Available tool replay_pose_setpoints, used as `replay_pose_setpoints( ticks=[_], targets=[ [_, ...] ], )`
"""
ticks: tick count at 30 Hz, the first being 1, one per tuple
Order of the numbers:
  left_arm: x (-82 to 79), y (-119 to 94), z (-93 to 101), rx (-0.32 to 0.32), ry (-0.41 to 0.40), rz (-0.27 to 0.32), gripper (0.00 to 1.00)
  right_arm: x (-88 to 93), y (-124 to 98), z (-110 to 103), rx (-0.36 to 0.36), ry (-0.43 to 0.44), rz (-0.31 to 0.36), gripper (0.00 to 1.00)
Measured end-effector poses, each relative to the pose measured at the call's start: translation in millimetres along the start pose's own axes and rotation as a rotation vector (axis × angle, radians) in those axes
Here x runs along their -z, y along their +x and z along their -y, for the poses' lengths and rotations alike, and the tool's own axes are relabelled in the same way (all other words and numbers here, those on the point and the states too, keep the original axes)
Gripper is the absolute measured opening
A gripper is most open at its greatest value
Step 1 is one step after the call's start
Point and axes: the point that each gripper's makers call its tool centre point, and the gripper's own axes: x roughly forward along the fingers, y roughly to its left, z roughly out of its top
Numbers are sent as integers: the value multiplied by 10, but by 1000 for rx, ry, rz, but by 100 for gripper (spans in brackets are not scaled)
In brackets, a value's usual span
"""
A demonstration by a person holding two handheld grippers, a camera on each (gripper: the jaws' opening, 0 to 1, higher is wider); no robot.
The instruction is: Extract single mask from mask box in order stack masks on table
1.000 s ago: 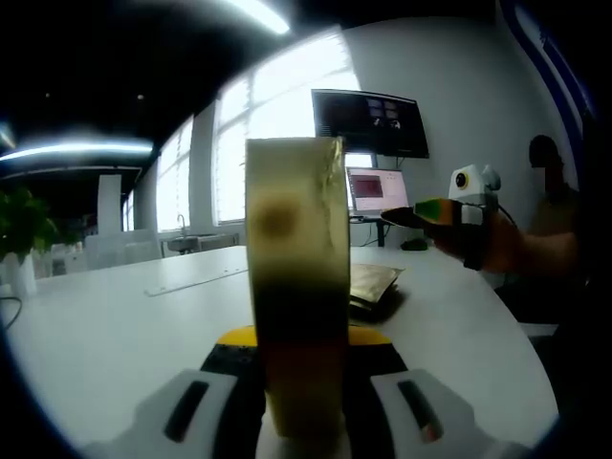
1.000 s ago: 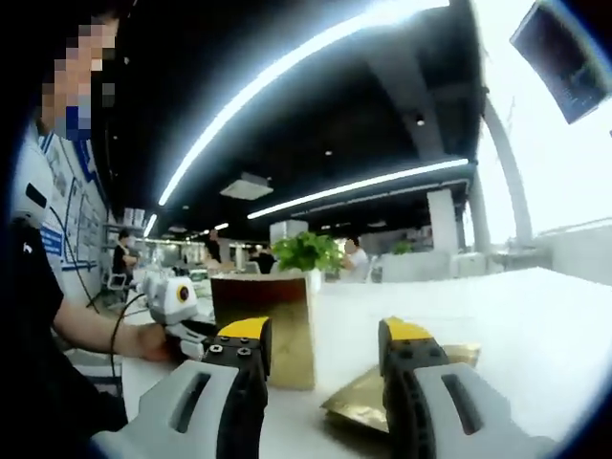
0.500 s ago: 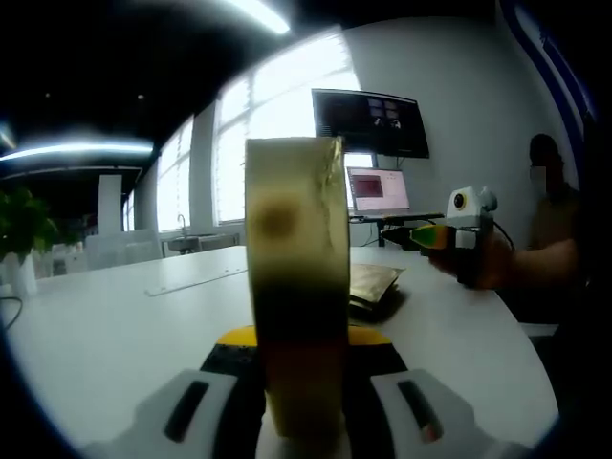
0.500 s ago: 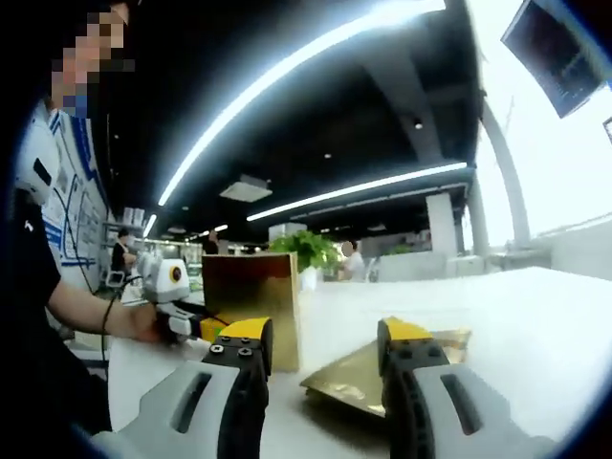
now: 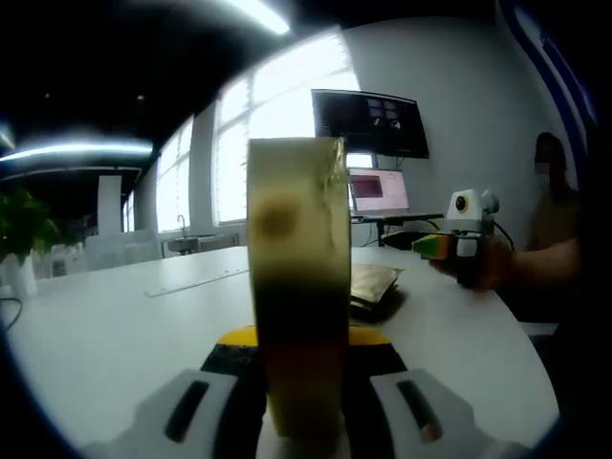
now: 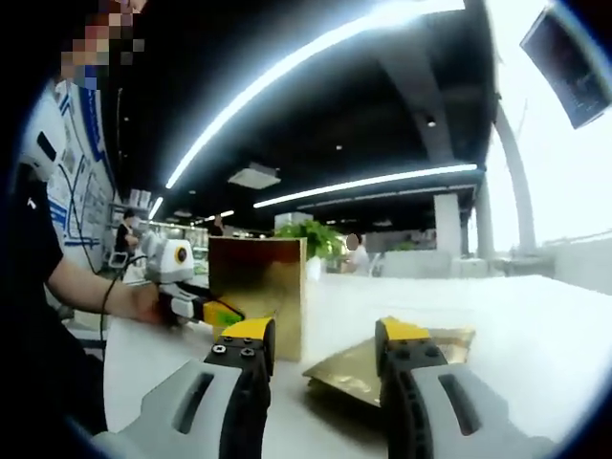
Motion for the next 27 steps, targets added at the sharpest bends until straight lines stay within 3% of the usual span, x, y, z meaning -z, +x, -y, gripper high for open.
replay_pose_setpoints(
  ticks=[12, 14, 27],
  targets=[
    [-113, -50, -31, 2, -32, 51, 30, -14, -13, 19, 1, -2, 9, 39],
    [-176, -78, -107, -8, -65, 83, 30, -17, -15, 24, 0, 1, 11, 39],
    [-279, -53, -314, -33, -68, 108, 30, -40, -33, 68, 6, 35, 31, 39]
  ],
)
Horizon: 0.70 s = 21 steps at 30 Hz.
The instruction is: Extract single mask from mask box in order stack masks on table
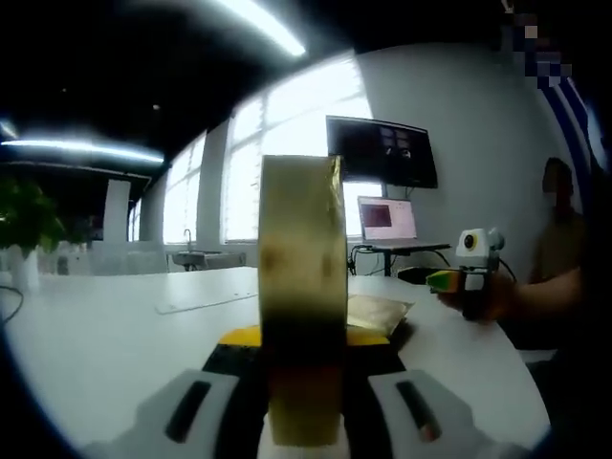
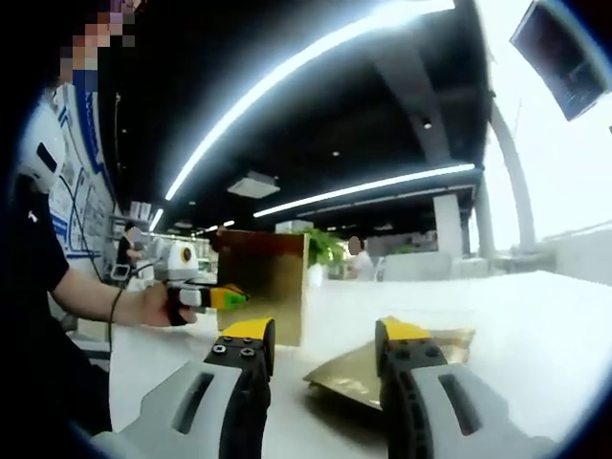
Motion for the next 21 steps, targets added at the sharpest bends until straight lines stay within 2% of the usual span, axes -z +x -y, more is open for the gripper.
replay_pose_setpoints(
  ticks=[4, 14, 17, 19, 21],
  targets=[
    [-1, 30, -63, -17, -4, 7, 30, 3, 2, -7, 0, -6, -2, 39],
    [-119, 134, -163, -35, -12, 35, 30, -4, 4, 0, 1, 0, -1, 38],
    [-90, 181, -231, -44, -9, 28, 30, -9, 3, 4, 2, 3, 2, 38],
    [-42, 222, -308, -65, 24, 8, 30, -7, 6, -1, 0, 1, 0, 38],
    [-31, 260, -379, -73, -4, 17, 30, -4, 9, -6, -2, -2, -1, 38]
  ],
)
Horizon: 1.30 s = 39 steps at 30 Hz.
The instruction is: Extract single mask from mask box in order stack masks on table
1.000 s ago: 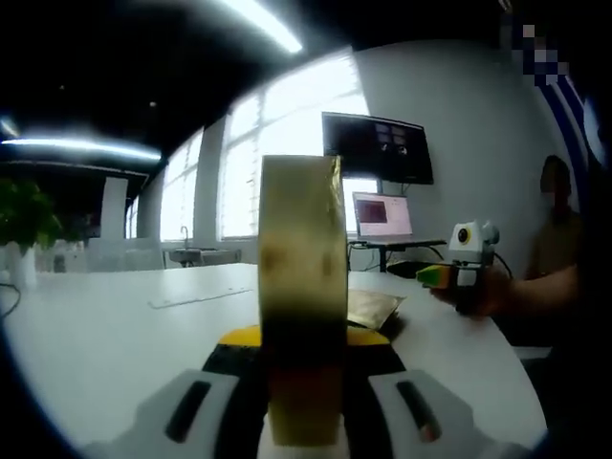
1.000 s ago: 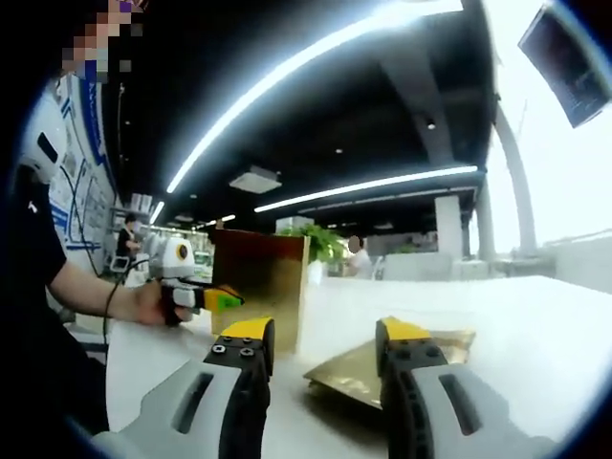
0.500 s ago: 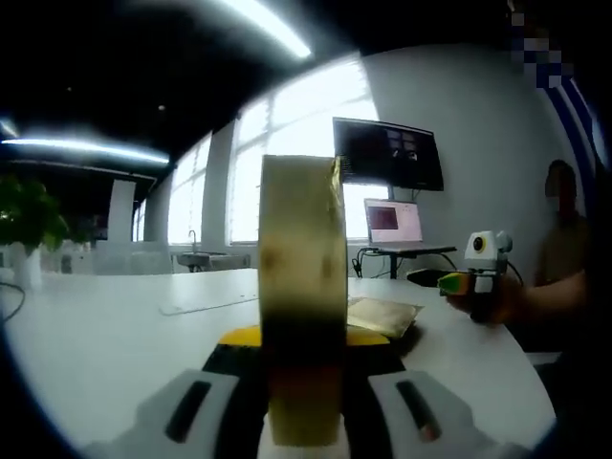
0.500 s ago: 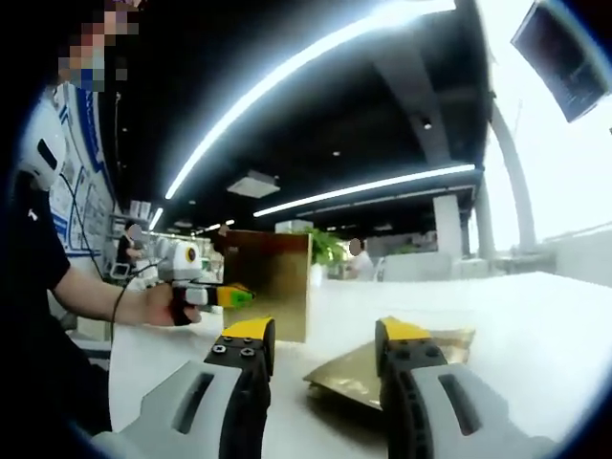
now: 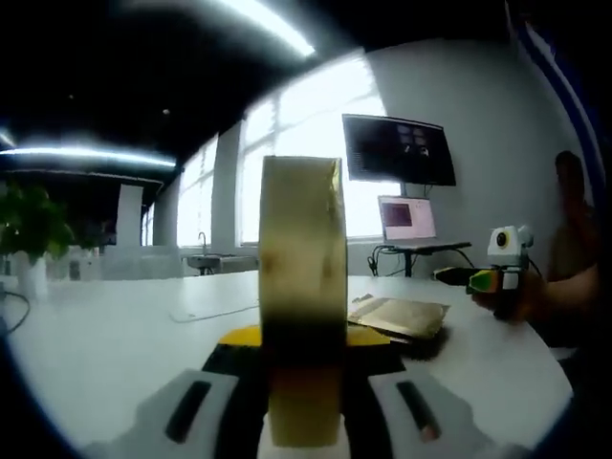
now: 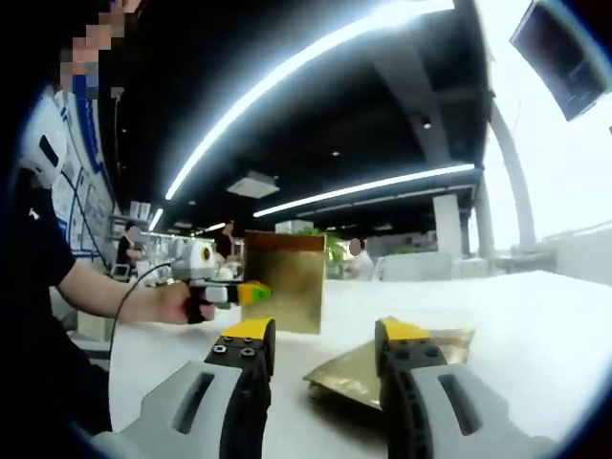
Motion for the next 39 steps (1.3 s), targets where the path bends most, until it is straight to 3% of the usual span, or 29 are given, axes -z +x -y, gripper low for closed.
replay_pose_setpoints(
  ticks=[2, 5, 12, 17, 24, 37, 39],
  targets=[
    [14, 48, -54, 7, -89, 11, 30, 5, 3, 0, 0, -1, -2, 38],
    [78, 119, -134, -3, -39, -14, 30, 4, 0, 1, 0, 0, -1, 38],
    [85, 299, -272, -28, -21, -13, 30, 16, -1, 6, 0, -2, -6, 38],
    [95, 425, -333, -19, -37, -15, 30, 18, -3, 11, 1, -4, -7, 38],
    [238, 562, -403, -19, -46, -43, 30, 24, -1, 16, -1, -9, -9, 37],
    [395, 519, -405, -31, -37, -123, 32, 43, -4, 58, 7, -19, -12, 37],
    [391, 513, -402, -30, -33, -125, 37, 39, -4, 50, 4, -18, -11, 37]
  ],
)
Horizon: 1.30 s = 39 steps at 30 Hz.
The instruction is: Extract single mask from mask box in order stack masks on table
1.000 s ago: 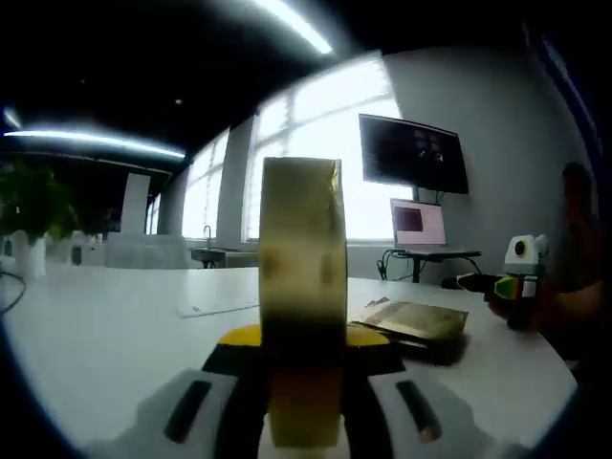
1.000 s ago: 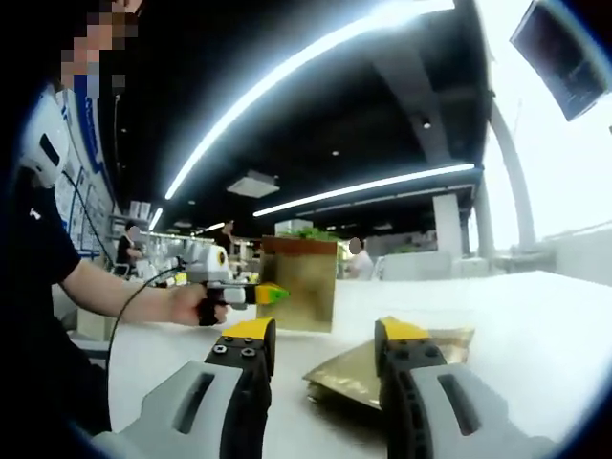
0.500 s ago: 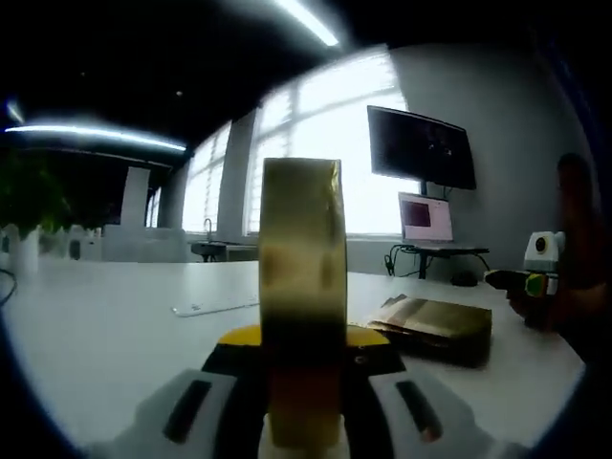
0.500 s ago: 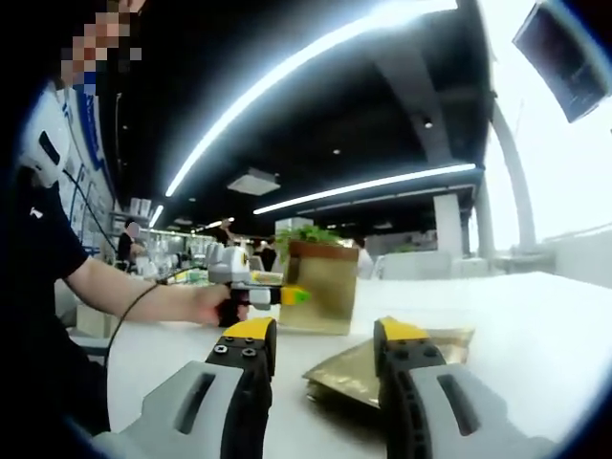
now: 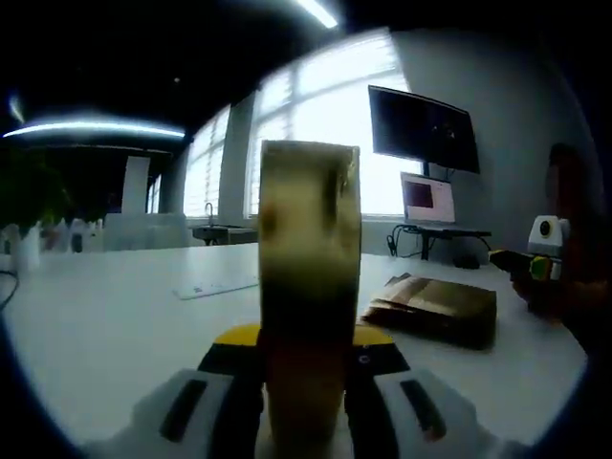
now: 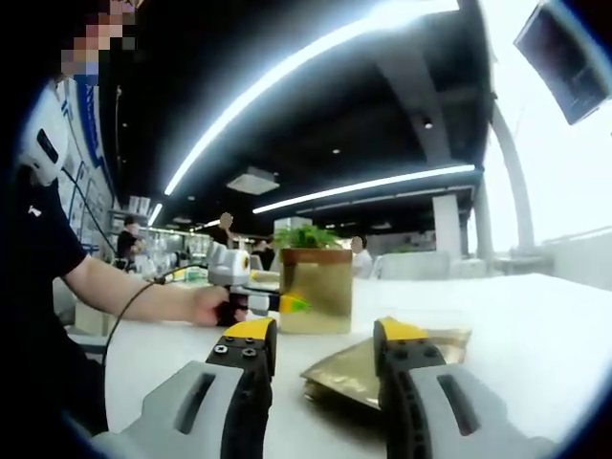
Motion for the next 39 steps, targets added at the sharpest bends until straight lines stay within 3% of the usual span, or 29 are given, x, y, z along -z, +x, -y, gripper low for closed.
replay_pose_setpoints(
  ticks=[5, 16, 24, 33, 39],
  targets=[
    [7, -56, -5, -5, 2, -5, 44, -9, 0, -5, 1, -1, 3, 38],
    [-140, -272, -23, -31, -30, 71, 54, -5, 1, 7, 2, 4, 5, 38],
    [-231, -474, 78, -43, 5, 94, 54, 0, -15, 11, 7, 4, 7, 39],
    [-477, -754, 226, -86, 43, 155, 55, 4, -19, -11, 3, 0, 3, 39],
    [-426, -980, 274, -114, 20, 183, 52, -6, -27, -15, 8, 2, 4, 39]
  ],
)
